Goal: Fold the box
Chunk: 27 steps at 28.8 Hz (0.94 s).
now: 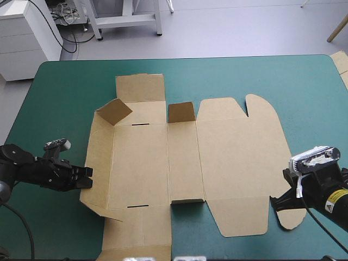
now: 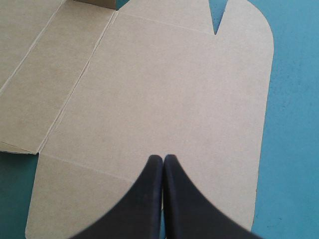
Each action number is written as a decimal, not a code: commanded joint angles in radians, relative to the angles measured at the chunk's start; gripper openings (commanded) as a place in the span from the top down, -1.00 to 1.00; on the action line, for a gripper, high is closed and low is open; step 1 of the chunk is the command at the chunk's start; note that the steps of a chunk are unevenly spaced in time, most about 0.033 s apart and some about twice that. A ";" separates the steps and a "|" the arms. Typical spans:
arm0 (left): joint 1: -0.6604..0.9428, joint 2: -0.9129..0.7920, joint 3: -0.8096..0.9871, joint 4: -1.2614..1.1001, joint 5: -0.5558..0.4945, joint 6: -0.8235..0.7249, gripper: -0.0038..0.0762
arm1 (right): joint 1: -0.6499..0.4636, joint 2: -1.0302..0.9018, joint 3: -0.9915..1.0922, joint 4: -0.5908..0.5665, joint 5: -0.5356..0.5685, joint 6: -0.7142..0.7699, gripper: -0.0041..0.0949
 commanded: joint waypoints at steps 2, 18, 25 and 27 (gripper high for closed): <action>-0.006 -0.018 -0.030 -0.039 0.048 0.003 0.91 | -0.003 0.000 -0.024 -0.007 -0.053 -0.006 0.96; -0.006 -0.018 -0.118 -0.023 0.069 -0.122 -0.72 | -0.003 0.000 -0.024 -0.007 -0.048 -0.015 0.96; -0.006 -0.021 -0.325 -0.027 0.064 -0.132 -0.73 | -0.003 0.000 -0.024 -0.007 -0.040 -0.015 0.96; -0.006 -0.021 -0.377 -0.027 0.064 -0.132 -0.73 | -0.003 0.000 -0.024 -0.007 -0.036 -0.015 0.96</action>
